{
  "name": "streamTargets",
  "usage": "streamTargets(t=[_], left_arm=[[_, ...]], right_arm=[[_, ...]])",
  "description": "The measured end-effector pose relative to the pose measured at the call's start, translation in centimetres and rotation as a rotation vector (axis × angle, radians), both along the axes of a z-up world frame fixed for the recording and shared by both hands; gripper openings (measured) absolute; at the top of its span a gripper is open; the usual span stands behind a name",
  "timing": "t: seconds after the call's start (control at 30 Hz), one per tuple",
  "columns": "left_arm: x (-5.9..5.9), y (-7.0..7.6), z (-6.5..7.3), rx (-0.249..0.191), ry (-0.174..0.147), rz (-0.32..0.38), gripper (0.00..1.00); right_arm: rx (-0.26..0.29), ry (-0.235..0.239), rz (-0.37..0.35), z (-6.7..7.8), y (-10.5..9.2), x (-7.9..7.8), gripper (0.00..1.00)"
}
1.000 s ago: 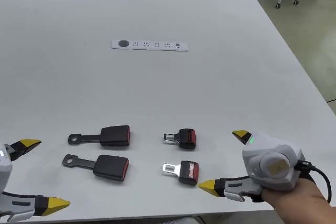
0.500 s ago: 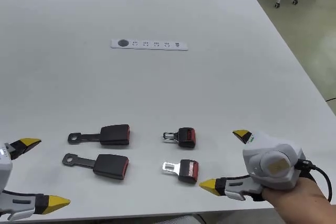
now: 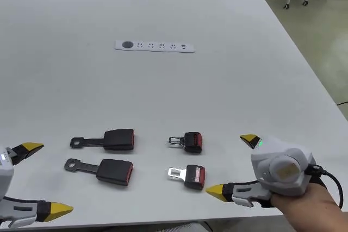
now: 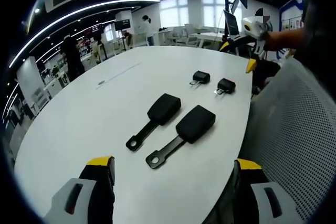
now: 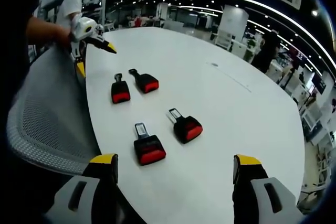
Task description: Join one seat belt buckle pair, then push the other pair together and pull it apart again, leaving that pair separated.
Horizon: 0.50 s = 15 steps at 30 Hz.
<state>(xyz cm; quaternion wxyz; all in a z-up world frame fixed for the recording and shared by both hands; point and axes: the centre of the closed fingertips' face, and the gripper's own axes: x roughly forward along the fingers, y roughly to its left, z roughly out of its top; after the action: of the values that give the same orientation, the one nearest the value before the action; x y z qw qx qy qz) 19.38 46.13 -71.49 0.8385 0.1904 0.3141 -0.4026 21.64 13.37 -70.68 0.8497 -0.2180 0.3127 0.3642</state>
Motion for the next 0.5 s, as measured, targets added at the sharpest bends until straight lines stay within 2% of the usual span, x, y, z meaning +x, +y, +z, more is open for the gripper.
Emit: streamTargets(t=[0.2,0.3,0.5], left_arm=[[-0.09,-0.15,0.06,-0.001,0.002,0.0,0.95],[-0.1,-0.47,0.14,-0.017,0.0,0.006,0.95],[-0.09,-0.24,-0.13,-0.005,-0.003,-0.001,0.95]], right_arm=[[0.002,0.004,0.0,0.01,0.07,0.06,0.91],[0.005,-0.001,0.003,0.17,0.21,0.14,0.91],[0.003,-0.002,0.003,0.23,0.28,0.32,0.92]])
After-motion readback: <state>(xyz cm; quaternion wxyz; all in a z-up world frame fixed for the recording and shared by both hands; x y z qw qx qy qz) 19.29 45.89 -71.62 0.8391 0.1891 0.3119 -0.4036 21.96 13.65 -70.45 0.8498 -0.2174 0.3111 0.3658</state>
